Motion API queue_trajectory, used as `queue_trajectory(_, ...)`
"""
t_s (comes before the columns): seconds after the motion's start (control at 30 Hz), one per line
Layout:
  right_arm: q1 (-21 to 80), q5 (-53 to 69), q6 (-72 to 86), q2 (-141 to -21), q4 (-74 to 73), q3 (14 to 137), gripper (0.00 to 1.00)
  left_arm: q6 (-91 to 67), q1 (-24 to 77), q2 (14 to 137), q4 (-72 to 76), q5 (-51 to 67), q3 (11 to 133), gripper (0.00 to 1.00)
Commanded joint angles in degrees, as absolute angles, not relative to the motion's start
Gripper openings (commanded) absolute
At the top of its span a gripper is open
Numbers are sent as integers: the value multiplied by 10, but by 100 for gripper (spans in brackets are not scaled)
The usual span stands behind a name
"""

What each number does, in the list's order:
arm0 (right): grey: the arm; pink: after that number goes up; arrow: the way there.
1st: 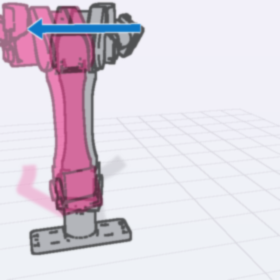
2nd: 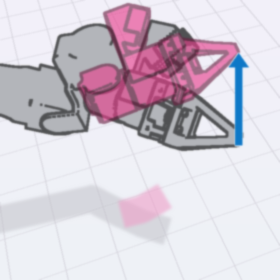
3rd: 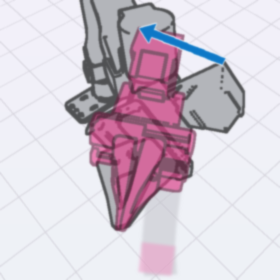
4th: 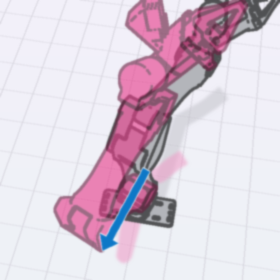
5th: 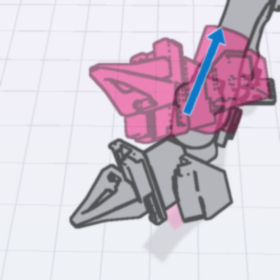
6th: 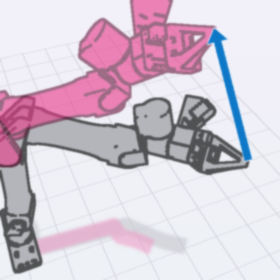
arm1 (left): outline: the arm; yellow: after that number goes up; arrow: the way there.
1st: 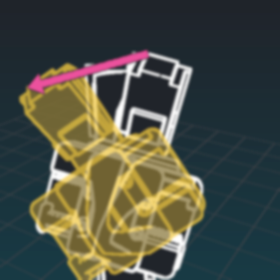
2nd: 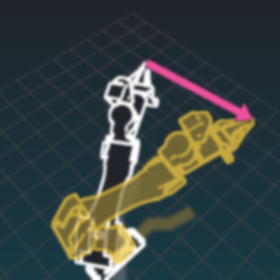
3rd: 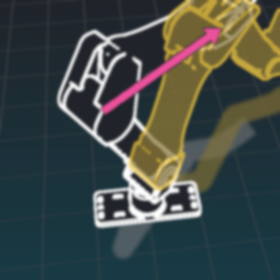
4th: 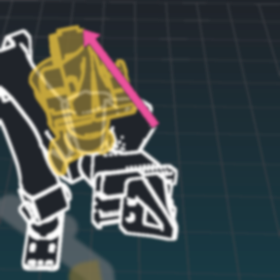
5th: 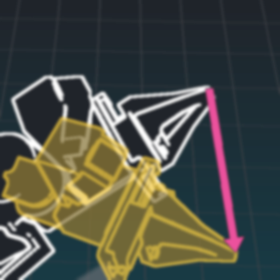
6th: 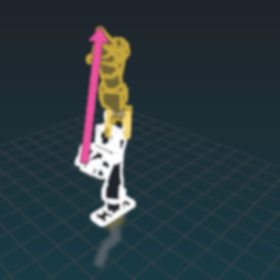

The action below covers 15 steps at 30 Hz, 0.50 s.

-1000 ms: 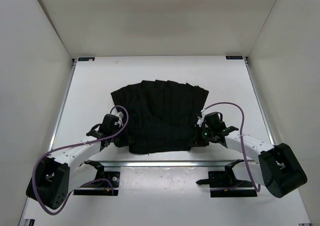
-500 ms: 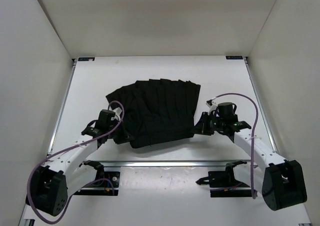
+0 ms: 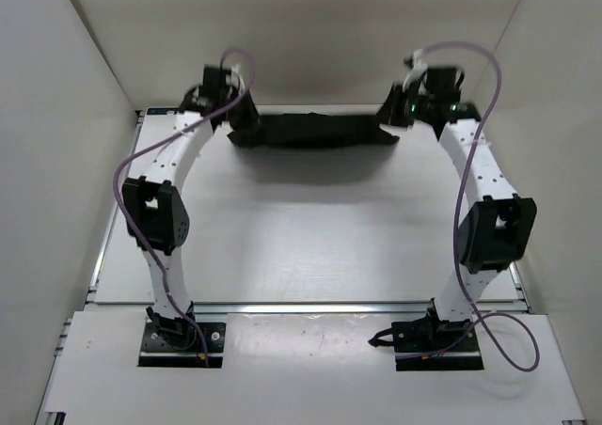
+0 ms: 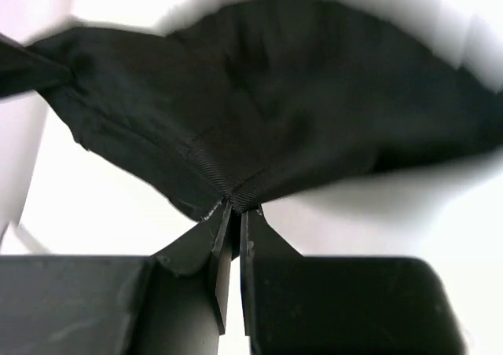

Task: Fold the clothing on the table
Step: Fold the skirt

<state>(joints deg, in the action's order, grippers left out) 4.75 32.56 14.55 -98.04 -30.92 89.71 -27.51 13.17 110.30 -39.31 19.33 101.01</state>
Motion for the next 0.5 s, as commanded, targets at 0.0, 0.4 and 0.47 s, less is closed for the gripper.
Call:
queue_trajectory(0.0, 20, 283, 92, -994, -359, 1145, 0, -230, 103, 1097, -477, 133, 1307, 0)
queue_trajectory(0.4, -3, 266, 52, -762, -347, 677, 0, -189, 112, 860, -488, 104, 759, 0)
queue_trajectory(0.47, 35, 265, 64, -728, -383, 599, 0, -209, 130, 791, -479, 107, 616, 0)
